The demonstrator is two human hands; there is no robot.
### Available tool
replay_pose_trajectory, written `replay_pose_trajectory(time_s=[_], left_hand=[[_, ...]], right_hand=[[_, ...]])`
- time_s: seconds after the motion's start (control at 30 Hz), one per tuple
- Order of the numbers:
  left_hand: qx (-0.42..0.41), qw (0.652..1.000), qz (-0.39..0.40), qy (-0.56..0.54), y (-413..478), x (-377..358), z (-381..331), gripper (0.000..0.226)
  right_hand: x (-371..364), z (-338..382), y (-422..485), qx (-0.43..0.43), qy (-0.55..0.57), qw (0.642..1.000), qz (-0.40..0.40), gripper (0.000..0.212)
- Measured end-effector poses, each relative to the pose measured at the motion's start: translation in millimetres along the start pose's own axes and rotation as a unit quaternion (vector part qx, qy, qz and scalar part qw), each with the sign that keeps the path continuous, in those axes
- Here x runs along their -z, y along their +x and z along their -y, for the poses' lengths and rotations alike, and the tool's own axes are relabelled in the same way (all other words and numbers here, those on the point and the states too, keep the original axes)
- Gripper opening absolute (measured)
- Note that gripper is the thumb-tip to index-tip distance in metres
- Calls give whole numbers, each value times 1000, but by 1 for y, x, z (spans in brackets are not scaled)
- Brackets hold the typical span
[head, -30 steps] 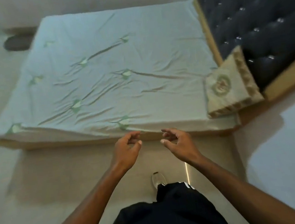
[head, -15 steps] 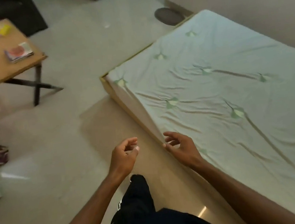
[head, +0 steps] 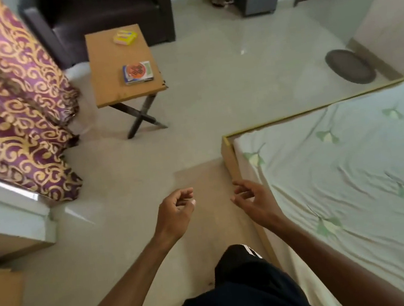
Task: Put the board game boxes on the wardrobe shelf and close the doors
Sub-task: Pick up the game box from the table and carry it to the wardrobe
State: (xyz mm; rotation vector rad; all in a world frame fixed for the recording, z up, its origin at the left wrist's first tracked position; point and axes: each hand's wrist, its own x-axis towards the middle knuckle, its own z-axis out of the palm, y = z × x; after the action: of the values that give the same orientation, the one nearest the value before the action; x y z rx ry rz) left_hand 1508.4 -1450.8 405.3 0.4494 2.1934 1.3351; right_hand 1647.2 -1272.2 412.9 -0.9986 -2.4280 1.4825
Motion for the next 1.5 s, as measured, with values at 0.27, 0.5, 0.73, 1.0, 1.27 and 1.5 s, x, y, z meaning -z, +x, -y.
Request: replay_pose_trajectory(time_s=[0.27,0.5,0.73,1.0,1.27,1.5], left_hand=[[25,998,-54,9,203,52,-30,27],[44,994,-102,-2,369,110,-76,29],[78,988,-134,-15,530,170,-79,31],[133,986,-88,47,760,262,-50,33],[153,968,47,195,1006,299,-6,47],[104,900,172,386,1172,253,65,70]], right_hand=[[-26,62,237,22,22,998,57,38],[-40,141,437,49,-5,993,107,39],[-85,203,613,64,-47,985,155,41],[-172,241,826,8,-93,982,163,43],[-283,211,1011,-154,-95,969,166,46],[-353,129,1092,-205,-124,940,242,67]])
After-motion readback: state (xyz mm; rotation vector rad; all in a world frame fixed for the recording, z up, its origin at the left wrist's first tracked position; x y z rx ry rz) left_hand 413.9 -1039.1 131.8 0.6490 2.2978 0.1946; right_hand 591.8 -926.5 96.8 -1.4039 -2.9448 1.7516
